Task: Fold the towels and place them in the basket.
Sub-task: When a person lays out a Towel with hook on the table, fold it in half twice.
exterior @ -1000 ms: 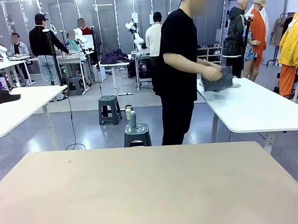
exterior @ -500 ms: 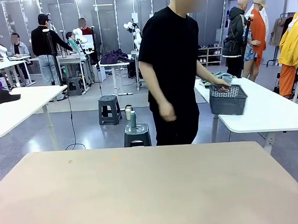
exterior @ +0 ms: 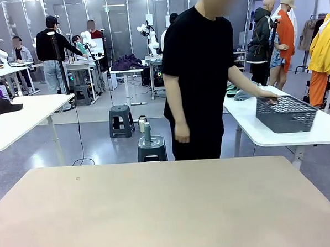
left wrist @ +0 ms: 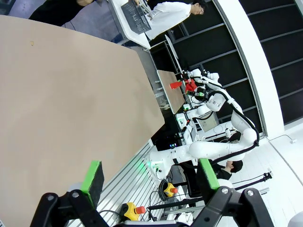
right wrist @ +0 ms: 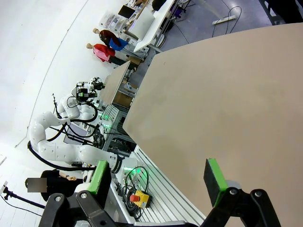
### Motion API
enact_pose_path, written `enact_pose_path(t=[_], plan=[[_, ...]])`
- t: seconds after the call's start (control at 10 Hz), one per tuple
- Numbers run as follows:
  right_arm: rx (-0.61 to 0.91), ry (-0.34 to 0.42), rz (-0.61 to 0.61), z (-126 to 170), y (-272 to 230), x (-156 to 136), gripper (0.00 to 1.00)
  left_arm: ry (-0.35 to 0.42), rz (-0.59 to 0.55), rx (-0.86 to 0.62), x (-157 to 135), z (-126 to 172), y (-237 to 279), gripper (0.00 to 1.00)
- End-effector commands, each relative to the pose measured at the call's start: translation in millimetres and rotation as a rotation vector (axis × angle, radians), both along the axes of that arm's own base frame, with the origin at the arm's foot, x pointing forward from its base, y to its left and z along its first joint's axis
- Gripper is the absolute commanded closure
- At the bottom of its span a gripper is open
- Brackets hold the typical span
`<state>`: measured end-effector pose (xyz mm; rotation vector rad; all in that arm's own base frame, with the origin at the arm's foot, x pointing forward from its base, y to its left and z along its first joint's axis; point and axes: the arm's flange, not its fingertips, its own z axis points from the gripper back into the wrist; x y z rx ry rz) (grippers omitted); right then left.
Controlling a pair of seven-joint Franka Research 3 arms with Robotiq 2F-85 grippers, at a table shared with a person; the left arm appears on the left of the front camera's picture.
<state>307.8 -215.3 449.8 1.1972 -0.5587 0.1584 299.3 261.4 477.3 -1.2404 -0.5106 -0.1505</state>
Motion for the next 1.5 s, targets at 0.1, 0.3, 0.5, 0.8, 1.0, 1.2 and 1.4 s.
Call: enact_pose_path(t=[0.1, 0.3, 0.5, 0.8, 1.0, 1.2, 1.4], plan=[[0.008, -0.026, 0.001, 0.2, -1.2, 2.1, 0.00, -0.017, -0.018, -0.002, -2.7, -0.3, 1.3, 0.00], [0.008, -0.026, 0.001, 0.2, -1.2, 2.1, 0.00, -0.017, -0.018, -0.002, -2.7, -0.3, 1.3, 0.00], [0.008, -0.026, 0.001, 0.2, -1.2, 2.1, 0.00, -0.017, -0.018, -0.002, -2.7, -0.3, 1.3, 0.00], [0.008, -0.026, 0.001, 0.2, -1.2, 2.1, 0.00, -0.017, -0.018, -0.002, -2.7, -0.3, 1.3, 0.00], [0.008, -0.026, 0.001, 0.2, -1.2, 2.1, 0.00, -0.017, -0.018, -0.002, -2.7, -0.3, 1.3, 0.00], [0.008, -0.026, 0.001, 0.2, -1.2, 2.1, 0.00, -0.017, -0.018, -0.002, -2.7, -0.3, 1.3, 0.00], [0.008, -0.026, 0.001, 0.2, -1.2, 2.1, 0.00, -0.017, -0.018, -0.002, -2.7, -0.3, 1.3, 0.00]])
